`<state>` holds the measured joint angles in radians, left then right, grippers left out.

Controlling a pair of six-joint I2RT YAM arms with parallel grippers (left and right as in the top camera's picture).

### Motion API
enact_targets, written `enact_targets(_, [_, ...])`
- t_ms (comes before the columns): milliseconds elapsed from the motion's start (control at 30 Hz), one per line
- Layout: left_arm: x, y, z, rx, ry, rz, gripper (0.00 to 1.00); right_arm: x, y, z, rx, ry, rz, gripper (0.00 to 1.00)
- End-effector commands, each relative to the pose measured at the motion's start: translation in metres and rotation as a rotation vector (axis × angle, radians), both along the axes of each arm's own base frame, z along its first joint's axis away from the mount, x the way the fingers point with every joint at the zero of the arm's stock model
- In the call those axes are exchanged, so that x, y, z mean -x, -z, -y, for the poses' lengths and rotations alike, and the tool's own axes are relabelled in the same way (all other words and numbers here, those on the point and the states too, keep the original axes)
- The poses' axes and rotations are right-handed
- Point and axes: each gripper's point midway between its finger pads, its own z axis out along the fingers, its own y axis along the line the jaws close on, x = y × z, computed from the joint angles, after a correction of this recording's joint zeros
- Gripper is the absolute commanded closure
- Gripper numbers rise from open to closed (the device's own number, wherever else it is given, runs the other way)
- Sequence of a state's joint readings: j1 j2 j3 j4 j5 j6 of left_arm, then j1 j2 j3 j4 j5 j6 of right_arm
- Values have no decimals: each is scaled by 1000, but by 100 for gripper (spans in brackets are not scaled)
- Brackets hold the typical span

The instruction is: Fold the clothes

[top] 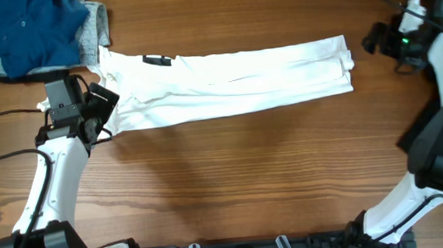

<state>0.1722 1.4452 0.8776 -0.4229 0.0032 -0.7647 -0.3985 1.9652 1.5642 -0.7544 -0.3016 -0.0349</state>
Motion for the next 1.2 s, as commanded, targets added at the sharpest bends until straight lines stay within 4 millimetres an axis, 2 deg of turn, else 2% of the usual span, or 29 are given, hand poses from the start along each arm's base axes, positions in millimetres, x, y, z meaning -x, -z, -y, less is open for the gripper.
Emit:
enact_targets(0, [1, -2, 5, 38, 15, 12, 0, 1, 23, -6, -131, -144, 32, 0])
enact_targets(233, [1, -2, 5, 37, 15, 12, 0, 0, 59, -19, -236, -214, 20, 0])
enact_targets(533, [0, -2, 5, 37, 15, 13, 0, -4, 80, -17, -247, -211, 12, 0])
enact_targets(667, [1, -2, 5, 37, 15, 12, 0, -4, 97, -19, -273, -204, -5, 0])
enact_targets(967, [1, -2, 5, 37, 15, 12, 0, -3, 116, -40, -361, -240, -20, 0])
enact_targets(1167, [1, -2, 5, 37, 15, 12, 0, 13, 118, -71, -381, -356, -81, 0])
